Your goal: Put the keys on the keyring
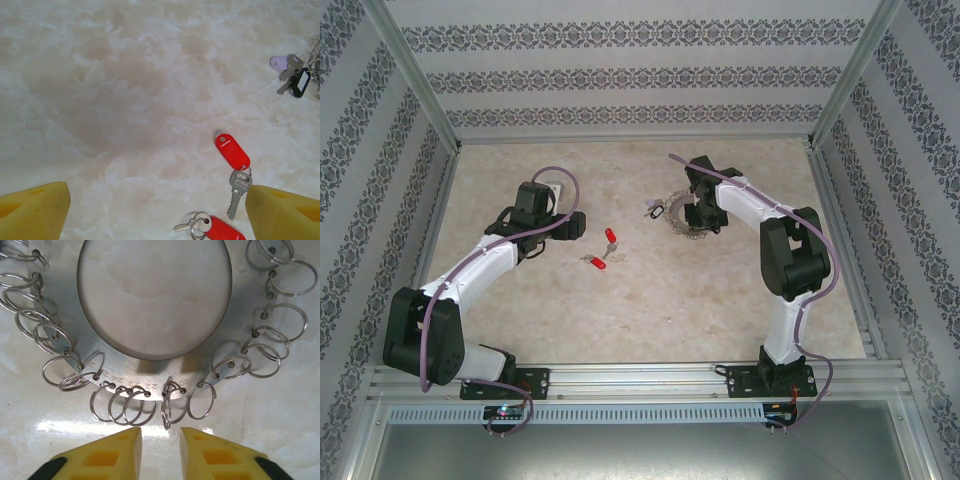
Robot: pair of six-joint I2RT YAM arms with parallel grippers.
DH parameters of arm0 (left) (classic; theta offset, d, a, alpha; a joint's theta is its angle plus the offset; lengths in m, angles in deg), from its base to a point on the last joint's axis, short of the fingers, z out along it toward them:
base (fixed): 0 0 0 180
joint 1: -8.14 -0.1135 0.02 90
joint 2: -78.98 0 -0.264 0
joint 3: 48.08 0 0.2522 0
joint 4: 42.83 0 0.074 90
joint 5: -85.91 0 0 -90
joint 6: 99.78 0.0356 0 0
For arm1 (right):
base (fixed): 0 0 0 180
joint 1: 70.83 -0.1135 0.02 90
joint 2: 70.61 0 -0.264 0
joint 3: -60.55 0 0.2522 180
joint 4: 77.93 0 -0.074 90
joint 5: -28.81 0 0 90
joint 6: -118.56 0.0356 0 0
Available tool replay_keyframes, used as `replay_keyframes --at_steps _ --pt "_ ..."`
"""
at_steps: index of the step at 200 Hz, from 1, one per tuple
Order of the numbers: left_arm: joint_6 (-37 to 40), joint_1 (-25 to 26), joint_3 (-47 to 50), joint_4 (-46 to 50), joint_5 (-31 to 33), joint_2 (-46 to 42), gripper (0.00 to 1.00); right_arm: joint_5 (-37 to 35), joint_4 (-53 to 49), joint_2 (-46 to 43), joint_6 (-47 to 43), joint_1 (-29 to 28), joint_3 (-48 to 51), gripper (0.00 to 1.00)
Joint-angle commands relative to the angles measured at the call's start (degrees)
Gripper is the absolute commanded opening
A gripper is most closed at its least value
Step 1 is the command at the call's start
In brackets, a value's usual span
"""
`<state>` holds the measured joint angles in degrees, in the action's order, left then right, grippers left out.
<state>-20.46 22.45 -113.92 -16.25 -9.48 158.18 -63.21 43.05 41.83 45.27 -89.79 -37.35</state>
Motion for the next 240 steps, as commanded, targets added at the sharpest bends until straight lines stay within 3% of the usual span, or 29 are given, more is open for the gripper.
replay_keyframes --at_steps 1,33,73,91,119,153,184,240 --pt "1.19 0.91 -0.66 -0.42 0.82 -0.01 0.91 -0.86 -1.63 1.79 0.63 0.54 0.38 0.34" --pt "1.18 1.06 -0.73 -0.38 0.95 0.15 0.91 1.25 -1.42 2.67 0.25 0.97 0.39 0.24" --pt "1.44 1.25 -0.70 -0.42 0.69 0.11 0.91 1.10 -1.17 3.53 0.65 1.62 0.20 0.22" --pt "1.45 1.33 -0.64 -0.42 0.99 0.14 0.91 1.57 -0.84 3.84 0.18 1.83 0.26 0.15" --pt "1.53 1.39 -0.57 -0.42 0.68 0.25 0.90 1.94 -0.75 3.64 -0.06 2.00 0.04 0.11" --pt "1.88 1.59 -0.58 -0.54 0.11 0.34 0.90 1.10 -1.83 3.22 -0.60 2.00 -0.83 0.11" --pt "2.06 1.68 -0.66 -0.55 0.03 0.45 0.89 0.21 -2.73 3.22 -1.46 2.00 -1.64 0.19" --pt "2.06 1.83 -0.84 -0.48 -0.32 0.95 0.89 0.61 -2.83 3.84 -2.29 1.91 -2.70 0.15"
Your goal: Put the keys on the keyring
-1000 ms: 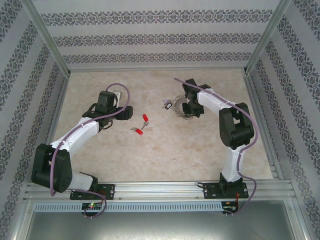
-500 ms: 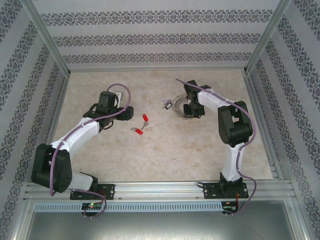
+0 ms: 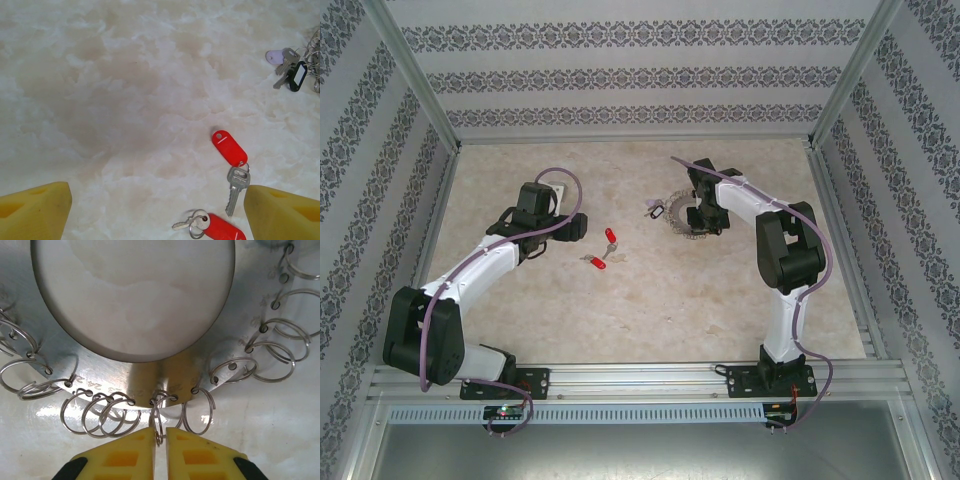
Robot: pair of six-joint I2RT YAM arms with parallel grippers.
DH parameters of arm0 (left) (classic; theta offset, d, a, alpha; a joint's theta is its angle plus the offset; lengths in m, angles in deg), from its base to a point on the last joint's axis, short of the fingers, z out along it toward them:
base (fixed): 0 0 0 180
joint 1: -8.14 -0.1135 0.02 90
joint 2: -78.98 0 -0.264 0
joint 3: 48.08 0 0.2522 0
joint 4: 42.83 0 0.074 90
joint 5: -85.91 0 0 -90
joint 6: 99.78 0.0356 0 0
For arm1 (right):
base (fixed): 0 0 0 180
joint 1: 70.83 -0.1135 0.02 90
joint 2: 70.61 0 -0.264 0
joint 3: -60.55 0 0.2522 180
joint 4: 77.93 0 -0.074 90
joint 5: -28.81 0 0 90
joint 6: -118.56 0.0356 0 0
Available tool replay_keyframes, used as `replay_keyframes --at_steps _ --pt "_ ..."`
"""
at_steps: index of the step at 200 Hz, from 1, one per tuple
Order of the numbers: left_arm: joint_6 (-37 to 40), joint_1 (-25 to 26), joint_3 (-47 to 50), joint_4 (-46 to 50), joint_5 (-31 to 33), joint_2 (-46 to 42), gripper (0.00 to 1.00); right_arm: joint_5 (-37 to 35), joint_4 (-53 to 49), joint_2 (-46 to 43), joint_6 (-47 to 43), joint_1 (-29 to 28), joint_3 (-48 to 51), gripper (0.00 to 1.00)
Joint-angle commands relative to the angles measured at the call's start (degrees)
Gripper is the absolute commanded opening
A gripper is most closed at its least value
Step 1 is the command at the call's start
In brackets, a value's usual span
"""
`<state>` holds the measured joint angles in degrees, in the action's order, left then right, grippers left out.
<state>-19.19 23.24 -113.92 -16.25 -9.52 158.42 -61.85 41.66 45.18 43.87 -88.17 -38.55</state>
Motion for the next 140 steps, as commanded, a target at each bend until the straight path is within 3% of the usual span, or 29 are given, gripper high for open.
replay_keyframes --at_steps 1,48,67,78,140 --pt "0.84 1.06 -0.84 -0.54 -0.28 0.71 0.89 -0.74 -1.38 0.45 -0.89 0.25 -1.54 0.15" --pt "0.96 1.24 -0.98 -0.45 -0.28 0.86 0.89 -0.54 -1.24 1.37 -0.98 0.12 -0.89 0.10" --pt "0.95 1.36 -1.02 -0.42 -0.29 0.97 0.89 -0.72 -1.19 1.24 -0.98 0.09 -0.79 0.25" --pt "0.97 1.43 -1.01 -0.41 -0.30 0.94 0.89 -0.68 -1.18 1.20 -1.06 0.10 -0.73 0.28" --pt "1.23 1.57 -1.14 -0.20 -0.11 1.16 0.89 -0.07 -0.98 1.80 -0.98 0.11 -1.00 0.22"
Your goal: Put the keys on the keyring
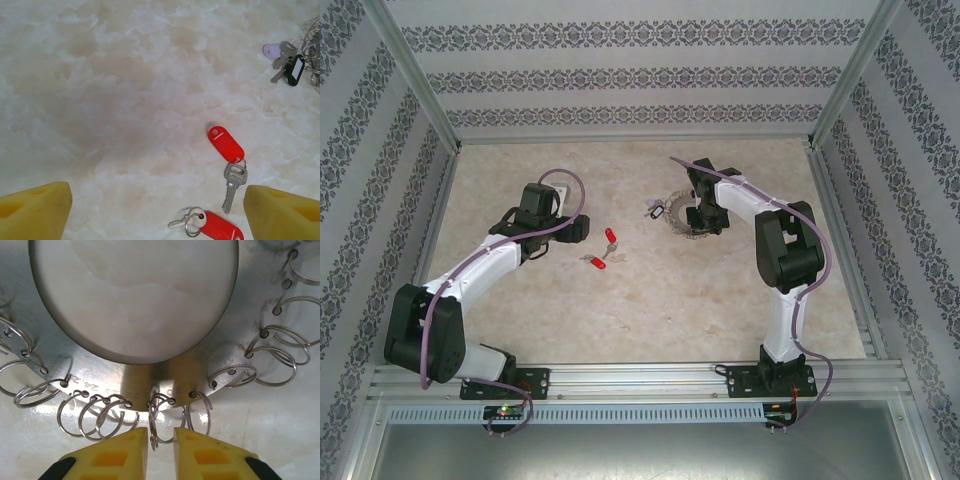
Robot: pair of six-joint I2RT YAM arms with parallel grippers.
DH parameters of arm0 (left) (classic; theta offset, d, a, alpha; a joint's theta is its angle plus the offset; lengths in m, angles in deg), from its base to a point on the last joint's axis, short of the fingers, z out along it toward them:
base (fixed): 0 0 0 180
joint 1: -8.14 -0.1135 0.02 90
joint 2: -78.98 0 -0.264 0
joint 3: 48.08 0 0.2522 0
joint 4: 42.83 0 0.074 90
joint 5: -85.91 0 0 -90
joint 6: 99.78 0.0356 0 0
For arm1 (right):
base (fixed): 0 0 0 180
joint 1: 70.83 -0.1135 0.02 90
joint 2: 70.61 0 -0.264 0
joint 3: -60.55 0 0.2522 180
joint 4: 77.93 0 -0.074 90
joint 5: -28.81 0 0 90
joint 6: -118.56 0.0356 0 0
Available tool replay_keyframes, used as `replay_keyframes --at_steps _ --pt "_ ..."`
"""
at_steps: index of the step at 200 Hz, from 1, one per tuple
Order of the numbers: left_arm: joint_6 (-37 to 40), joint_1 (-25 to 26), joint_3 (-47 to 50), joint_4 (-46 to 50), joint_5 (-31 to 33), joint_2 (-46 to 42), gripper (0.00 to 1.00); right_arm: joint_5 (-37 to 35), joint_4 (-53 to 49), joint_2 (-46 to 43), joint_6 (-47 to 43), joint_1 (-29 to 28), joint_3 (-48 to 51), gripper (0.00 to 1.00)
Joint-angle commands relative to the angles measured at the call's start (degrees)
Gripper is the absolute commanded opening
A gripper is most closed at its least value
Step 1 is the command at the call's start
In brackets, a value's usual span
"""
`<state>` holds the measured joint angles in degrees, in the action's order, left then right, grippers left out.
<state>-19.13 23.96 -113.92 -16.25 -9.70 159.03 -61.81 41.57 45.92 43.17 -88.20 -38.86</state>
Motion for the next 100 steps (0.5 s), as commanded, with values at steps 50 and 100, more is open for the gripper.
replay_keyframes --at_steps 50,100 --pt "1.35 0.91 -1.29 -0.12 0.16 0.48 0.89 -0.23 -1.10 0.85 -0.19 0.09 -1.32 0.10" --pt "1.35 1.11 -1.37 -0.07 0.33 0.55 0.89 -2.10 -2.04 0.53 -1.08 -0.10 -2.03 0.19"
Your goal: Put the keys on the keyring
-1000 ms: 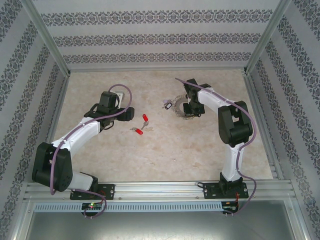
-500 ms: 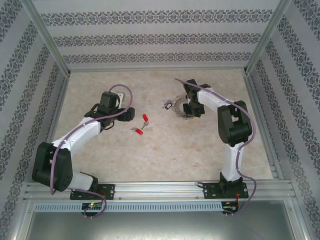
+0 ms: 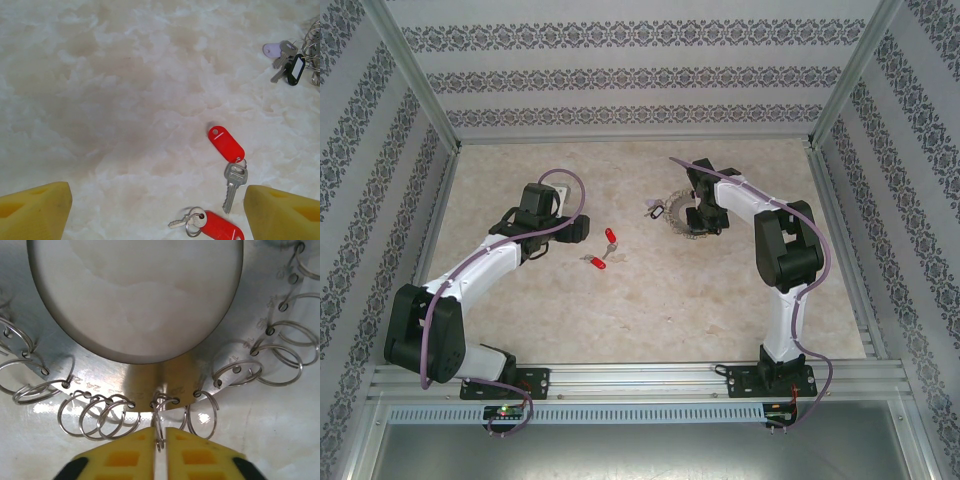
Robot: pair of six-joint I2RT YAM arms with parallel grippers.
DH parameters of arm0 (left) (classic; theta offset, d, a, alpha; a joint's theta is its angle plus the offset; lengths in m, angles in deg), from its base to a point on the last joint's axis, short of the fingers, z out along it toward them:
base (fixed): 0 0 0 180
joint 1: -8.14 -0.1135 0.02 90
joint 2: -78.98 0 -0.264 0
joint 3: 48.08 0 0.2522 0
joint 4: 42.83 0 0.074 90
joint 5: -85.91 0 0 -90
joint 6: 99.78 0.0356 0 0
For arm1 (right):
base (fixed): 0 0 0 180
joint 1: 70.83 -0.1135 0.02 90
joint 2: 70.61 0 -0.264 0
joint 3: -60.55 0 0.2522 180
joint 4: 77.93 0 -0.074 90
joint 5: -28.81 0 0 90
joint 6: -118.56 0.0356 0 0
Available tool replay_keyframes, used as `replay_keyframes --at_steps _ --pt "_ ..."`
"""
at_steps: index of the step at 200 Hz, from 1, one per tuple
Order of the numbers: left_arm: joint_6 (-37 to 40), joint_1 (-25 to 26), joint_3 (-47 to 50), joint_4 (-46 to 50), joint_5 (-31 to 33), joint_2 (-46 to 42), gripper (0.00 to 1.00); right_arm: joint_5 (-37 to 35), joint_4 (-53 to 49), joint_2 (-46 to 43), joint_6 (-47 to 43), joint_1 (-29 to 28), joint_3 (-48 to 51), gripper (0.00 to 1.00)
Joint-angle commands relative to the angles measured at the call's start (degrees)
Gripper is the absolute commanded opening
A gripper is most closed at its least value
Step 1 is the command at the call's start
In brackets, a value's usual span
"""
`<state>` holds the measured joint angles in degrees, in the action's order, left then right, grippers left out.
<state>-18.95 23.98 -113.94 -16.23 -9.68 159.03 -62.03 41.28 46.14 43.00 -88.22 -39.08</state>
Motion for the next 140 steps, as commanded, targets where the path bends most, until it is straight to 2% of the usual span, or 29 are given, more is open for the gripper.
replay_keyframes --at_steps 1,83,90,105,140 --pt "1.17 1.06 -1.34 -0.10 0.35 0.55 0.89 -1.88 -1.75 0.32 -0.90 -0.05 -1.83 0.19" --pt "1.21 1.23 -1.52 0.28 0.71 0.88 0.90 -1.88 -2.06 1.24 -1.32 -0.37 -2.82 0.08" --pt "1.22 1.23 -1.60 0.30 0.66 0.87 0.90 -1.88 -2.09 1.29 -1.34 -0.37 -2.84 0.10" --pt "1.26 1.24 -1.61 0.32 0.70 0.90 0.90 -1.88 -2.11 1.44 -1.21 -0.38 -2.79 0.22" --pt "1.26 1.31 -1.61 0.26 0.70 0.82 0.90 -0.87 -1.71 1.85 -0.82 -0.40 -2.82 0.23"
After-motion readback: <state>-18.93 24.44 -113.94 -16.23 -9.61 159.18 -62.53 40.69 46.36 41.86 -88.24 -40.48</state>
